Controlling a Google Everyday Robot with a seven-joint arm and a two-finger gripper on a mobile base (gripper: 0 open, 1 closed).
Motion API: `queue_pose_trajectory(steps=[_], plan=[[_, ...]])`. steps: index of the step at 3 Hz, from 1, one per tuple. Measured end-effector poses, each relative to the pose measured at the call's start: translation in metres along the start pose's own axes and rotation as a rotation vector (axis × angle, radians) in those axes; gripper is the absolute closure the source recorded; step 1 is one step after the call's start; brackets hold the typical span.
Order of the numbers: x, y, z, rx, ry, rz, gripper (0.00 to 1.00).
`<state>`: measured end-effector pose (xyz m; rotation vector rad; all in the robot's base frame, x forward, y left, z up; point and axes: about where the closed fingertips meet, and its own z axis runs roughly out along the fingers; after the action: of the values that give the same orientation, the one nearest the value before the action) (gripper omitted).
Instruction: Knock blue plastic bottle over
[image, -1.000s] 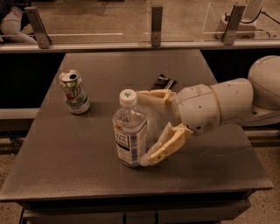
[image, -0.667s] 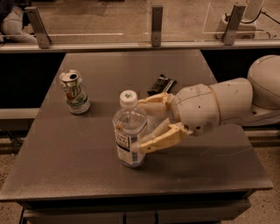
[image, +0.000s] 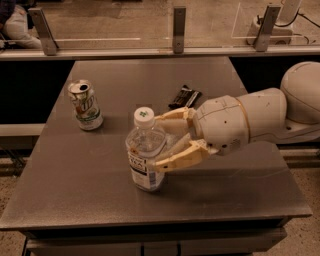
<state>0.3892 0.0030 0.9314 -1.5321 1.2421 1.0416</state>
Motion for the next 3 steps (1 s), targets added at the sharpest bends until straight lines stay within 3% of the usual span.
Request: queue_pose_trajectory(steps=[1, 2, 3], plan=[[-0.023, -0.002, -0.015, 0.084, 0.038, -0.020, 1.00], [-0.075, -0.017, -0.037, 0.208, 0.208, -0.089, 1.00], [-0.134, -0.023, -0.072, 0.263, 0.414, -0.152, 1.00]])
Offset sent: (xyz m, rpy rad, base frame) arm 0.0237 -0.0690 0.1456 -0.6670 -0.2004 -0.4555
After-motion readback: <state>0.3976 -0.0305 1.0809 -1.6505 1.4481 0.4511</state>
